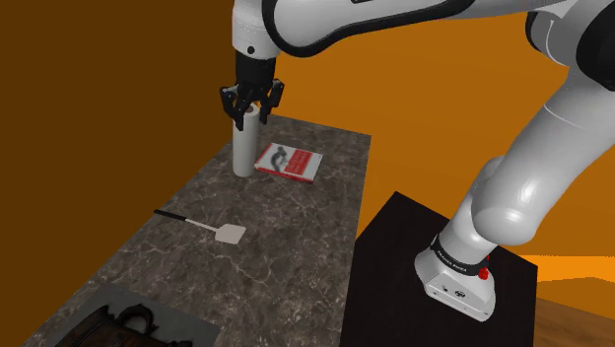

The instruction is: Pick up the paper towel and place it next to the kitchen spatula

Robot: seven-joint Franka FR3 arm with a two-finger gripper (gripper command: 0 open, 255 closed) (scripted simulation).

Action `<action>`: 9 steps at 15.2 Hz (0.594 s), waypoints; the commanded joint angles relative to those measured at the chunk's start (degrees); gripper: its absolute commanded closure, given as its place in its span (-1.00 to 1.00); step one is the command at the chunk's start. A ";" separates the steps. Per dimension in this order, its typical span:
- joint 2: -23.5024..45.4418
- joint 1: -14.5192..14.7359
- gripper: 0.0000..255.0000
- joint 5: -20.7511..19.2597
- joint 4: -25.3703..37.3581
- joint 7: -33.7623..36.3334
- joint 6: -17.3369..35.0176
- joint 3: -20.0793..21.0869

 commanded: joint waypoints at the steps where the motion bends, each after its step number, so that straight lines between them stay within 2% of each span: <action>1: 0.04 0.04 1.00 -0.08 -1.51 0.21 1.57 0.06; 9: 1.00 0.08 1.00 -0.74 -6.67 1.00 7.58 0.17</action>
